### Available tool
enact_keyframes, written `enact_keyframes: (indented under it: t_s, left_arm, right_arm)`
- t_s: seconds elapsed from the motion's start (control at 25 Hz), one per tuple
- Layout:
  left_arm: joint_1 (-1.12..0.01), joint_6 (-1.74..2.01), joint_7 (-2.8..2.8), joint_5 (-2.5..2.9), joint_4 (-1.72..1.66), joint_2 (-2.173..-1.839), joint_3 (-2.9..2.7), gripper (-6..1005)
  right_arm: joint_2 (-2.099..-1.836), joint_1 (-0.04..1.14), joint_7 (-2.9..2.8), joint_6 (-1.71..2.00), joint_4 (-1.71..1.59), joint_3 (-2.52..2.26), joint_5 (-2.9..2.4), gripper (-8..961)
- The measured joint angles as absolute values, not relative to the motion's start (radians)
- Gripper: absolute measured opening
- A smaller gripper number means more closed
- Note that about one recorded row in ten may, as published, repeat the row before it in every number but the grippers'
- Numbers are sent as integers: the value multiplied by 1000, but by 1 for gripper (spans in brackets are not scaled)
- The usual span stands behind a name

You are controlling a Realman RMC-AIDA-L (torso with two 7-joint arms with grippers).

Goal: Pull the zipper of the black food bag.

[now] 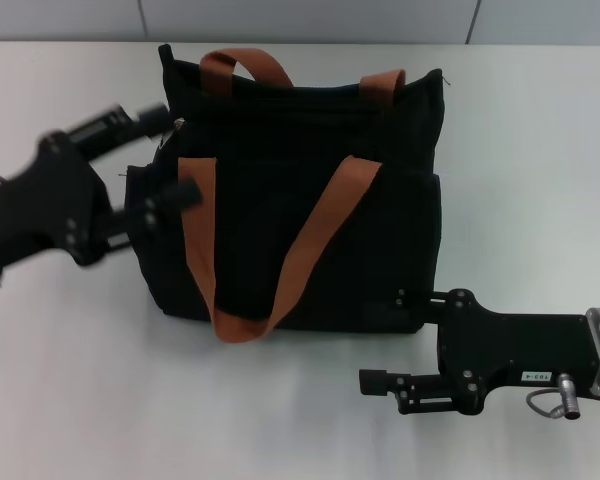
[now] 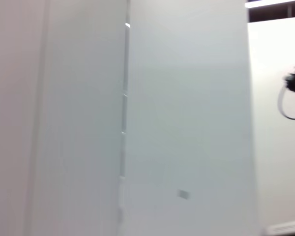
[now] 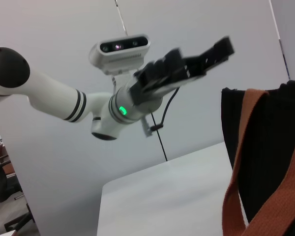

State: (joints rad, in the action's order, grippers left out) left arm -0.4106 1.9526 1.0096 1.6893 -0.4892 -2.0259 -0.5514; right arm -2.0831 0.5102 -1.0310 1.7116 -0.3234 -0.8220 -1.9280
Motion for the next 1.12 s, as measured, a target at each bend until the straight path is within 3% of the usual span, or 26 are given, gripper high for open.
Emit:
enact_keyframes:
  t_s: [0.16,0.28,0.52,0.68,1.12]
  left_arm:
    - [-412,1896,1058,1661,-524,-2003,-550,739]
    - [-415,1717,1141,1671,-573,-1954,-563,736]
    - [-430,1628,1219,1785,-619,-1924,-575,730]
    - [-440,1636,1251,1859,-654,-1925,-577,727]
    - [-475,1636,1242,1939,-712,-1966,-627,716]
  right_arm:
    - [-2083,510,-1031,1712,-324,-822,-1928,754]
    - [-2082,508,-1031,1715,-325,-821,-1927,754]
    - [-2081,506,-1036,1718,-327,-821,-1927,755]
    - [-2080,505,-1039,1720,-328,-821,-1926,755]
    - [-2080,501,-1042,1721,-328,-819,-1925,755]
